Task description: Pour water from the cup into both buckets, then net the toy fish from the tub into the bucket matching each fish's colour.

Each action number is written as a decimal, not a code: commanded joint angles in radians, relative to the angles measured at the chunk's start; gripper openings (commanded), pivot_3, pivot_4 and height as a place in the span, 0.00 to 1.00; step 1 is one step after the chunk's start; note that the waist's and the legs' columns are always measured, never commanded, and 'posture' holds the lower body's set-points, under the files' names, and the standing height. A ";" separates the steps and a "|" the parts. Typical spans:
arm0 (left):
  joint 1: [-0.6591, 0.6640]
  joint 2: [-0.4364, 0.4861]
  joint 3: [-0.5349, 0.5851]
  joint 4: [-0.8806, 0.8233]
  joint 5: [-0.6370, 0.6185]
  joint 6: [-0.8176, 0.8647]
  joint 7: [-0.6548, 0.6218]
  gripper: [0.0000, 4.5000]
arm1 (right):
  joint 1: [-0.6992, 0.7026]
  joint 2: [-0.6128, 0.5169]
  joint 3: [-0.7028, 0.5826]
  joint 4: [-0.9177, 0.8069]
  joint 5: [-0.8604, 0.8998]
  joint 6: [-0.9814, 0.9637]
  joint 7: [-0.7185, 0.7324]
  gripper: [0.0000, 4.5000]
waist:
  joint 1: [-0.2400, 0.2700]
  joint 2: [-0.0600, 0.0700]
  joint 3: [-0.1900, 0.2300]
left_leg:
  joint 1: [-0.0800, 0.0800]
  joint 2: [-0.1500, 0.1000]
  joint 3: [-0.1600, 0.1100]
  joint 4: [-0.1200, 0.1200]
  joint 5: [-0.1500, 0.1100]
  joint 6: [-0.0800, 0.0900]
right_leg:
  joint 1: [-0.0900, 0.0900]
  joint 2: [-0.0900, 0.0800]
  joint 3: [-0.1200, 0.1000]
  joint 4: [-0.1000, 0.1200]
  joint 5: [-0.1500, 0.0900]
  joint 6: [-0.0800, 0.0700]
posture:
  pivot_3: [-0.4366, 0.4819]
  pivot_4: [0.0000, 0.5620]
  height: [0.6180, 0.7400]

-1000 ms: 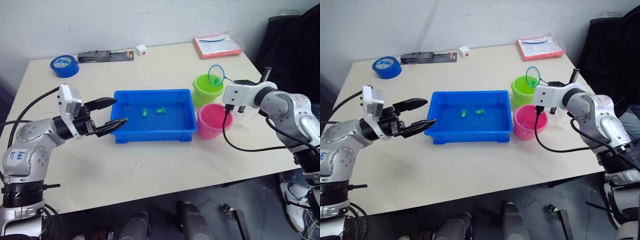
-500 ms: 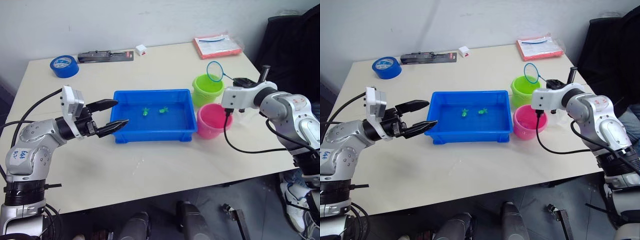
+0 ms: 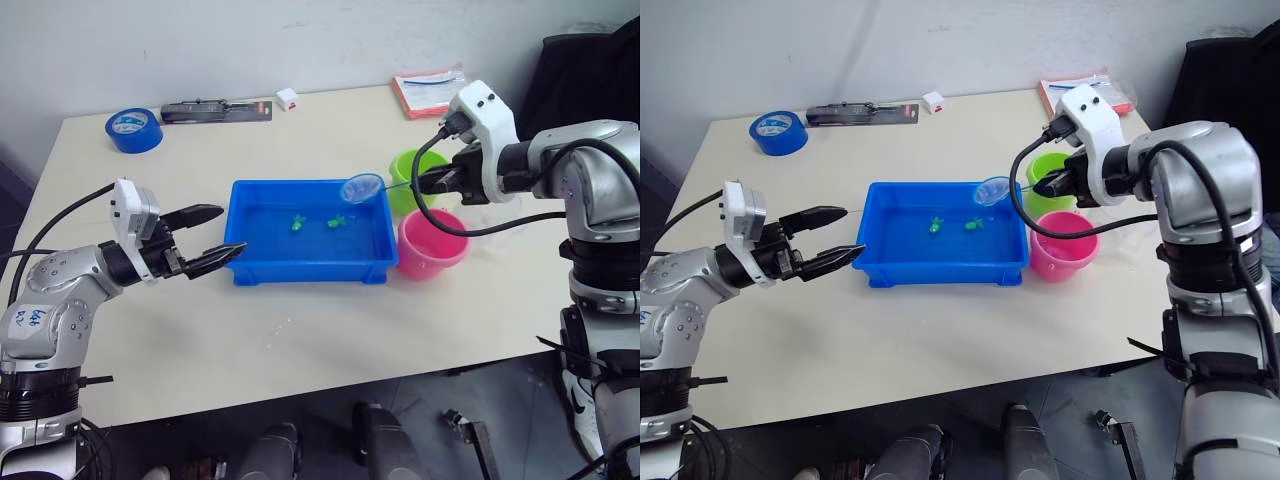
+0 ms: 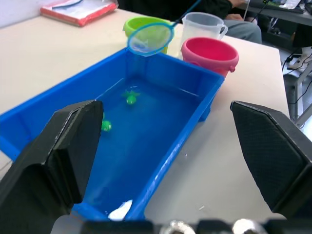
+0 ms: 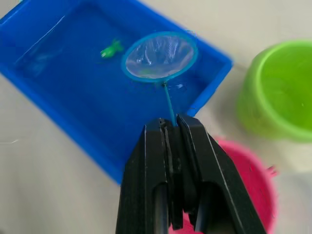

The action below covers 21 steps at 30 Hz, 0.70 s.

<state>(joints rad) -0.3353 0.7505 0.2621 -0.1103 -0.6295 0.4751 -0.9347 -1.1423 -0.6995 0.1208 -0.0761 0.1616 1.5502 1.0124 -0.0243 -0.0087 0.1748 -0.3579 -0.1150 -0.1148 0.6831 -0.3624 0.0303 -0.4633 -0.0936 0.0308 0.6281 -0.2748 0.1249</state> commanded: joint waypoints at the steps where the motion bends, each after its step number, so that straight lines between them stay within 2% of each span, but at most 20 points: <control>1: 0.024 0.037 0.027 -0.052 0.016 -0.025 -0.015 1.00 | -0.066 -0.033 0.052 0.049 0.139 0.064 -0.019 0.18 | -0.002 0.000 0.000 | 0.000 0.000 0.000 0.000 0.000 0.000 | 0.000 0.000 0.000 0.000 0.000 0.000 | 0.48 0.27 1.00; 5: 0.058 0.033 0.032 -0.077 0.009 -0.038 -0.020 1.00 | -0.087 -0.016 0.123 0.141 0.236 0.064 -0.105 0.18 | -0.004 0.000 0.000 | 0.000 0.000 0.001 -0.001 0.000 0.000 | -0.001 0.000 0.000 0.000 0.000 0.000 | 0.48 0.27 1.00; 11: 0.070 0.027 0.044 -0.102 -0.006 -0.030 -0.001 1.00 | -0.061 0.013 0.179 0.180 0.281 0.064 -0.233 0.18 | -0.002 0.000 0.000 | 0.000 0.000 0.001 -0.001 0.000 0.000 | -0.001 0.000 -0.001 0.000 0.000 0.000 | 0.48 0.27 1.00; 21: 0.096 0.045 0.076 -0.144 -0.021 0.001 0.020 1.00 | -0.007 0.192 0.096 0.287 0.210 0.058 -0.436 0.18 | -0.005 0.000 0.000 | 0.000 0.000 0.001 0.000 0.000 0.000 | -0.001 0.000 -0.002 0.001 0.000 0.000 | 0.48 0.27 1.00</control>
<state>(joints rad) -0.2430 0.7804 0.3013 -0.2208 -0.6272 0.4761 -0.9173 -1.1488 -0.5155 0.2582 0.2120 0.3873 1.6091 0.6126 -0.0289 -0.0087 0.1748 -0.3579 -0.1152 -0.1136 0.6830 -0.3625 0.0304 -0.4644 -0.0940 0.0287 0.6287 -0.2748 0.1248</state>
